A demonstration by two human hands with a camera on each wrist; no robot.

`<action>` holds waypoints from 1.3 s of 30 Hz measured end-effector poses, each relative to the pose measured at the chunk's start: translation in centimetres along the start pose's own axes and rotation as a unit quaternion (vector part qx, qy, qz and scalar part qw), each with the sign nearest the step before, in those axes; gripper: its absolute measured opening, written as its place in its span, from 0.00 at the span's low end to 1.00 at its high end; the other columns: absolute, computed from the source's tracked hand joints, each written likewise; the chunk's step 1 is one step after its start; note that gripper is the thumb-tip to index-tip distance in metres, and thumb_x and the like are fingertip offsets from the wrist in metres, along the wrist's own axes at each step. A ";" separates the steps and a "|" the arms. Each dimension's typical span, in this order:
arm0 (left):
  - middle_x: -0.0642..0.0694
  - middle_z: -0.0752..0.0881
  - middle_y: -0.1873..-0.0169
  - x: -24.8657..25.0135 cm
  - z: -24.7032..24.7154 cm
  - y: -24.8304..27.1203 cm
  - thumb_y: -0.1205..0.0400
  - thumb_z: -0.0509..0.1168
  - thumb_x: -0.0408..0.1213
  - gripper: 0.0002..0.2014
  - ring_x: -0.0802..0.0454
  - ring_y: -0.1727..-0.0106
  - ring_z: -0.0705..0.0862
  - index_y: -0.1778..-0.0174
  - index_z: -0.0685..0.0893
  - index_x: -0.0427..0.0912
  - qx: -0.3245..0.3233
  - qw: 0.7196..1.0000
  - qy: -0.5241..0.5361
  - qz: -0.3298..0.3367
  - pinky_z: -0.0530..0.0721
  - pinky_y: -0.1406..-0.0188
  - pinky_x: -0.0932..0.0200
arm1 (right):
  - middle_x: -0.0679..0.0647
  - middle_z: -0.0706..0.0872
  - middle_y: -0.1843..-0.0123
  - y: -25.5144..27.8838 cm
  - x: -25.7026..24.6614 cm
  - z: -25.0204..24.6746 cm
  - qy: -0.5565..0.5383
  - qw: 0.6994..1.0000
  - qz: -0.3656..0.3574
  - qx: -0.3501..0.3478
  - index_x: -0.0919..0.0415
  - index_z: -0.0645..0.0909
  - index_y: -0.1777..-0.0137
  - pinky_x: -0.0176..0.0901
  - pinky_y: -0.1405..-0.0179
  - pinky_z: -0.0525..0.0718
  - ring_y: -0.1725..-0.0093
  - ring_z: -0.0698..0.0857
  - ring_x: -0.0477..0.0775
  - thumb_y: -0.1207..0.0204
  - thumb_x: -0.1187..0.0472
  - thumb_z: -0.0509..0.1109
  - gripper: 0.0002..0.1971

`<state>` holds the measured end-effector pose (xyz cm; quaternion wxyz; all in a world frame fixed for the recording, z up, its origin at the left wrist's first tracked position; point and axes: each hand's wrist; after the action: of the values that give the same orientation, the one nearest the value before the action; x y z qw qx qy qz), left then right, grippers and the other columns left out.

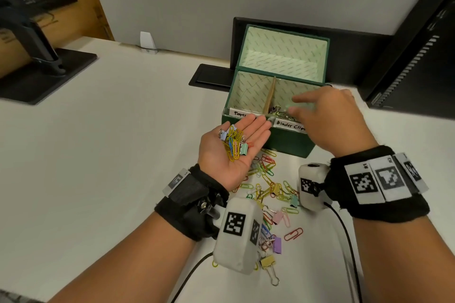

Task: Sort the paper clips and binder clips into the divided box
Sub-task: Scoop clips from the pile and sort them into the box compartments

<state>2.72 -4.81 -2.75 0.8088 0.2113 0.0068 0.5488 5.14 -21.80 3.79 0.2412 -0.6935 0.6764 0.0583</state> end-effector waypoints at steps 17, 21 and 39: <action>0.34 0.88 0.51 0.2 -0.3 -0.5 0.13 0.46 0.43 0.25 0.41 0.51 0.83 0.32 0.78 0.31 0.013 0.997 -0.073 0.037 0.84 0.53 0.53 | 0.42 0.86 0.61 2.9 -4.7 2.3 0.023 0.972 -0.155 -0.173 0.45 0.89 0.52 0.51 0.53 0.86 0.57 0.85 0.49 0.37 0.41 0.79 0.16; 0.30 0.86 0.47 0.2 -0.2 -0.5 0.13 0.47 0.42 0.24 0.36 0.47 0.84 0.36 0.80 0.29 0.012 0.998 -0.044 0.035 0.84 0.40 0.46 | 0.41 0.83 0.69 2.8 -4.4 2.0 0.007 0.972 -0.169 -0.163 0.45 0.89 0.59 0.48 0.58 0.85 0.64 0.82 0.46 0.34 0.40 0.76 0.11; 0.26 0.83 0.39 0.2 -0.3 -0.4 0.13 0.47 0.41 0.25 0.32 0.37 0.83 0.31 0.77 0.26 -0.052 0.998 0.019 -0.003 0.80 0.40 0.36 | 0.45 0.89 0.61 1.4 -2.8 -1.1 -0.129 0.969 -0.143 -0.153 0.49 0.88 0.47 0.41 0.56 0.86 0.62 0.86 0.41 0.22 0.49 0.71 0.09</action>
<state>3.11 -4.66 -3.17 0.8199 0.1582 -0.0058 0.5501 3.27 -19.69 5.48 0.2235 -0.7985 0.5159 0.2152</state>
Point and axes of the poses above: each hand's wrist, its own y-axis away from the middle knuckle, its own z-axis out of the palm, x = y × z
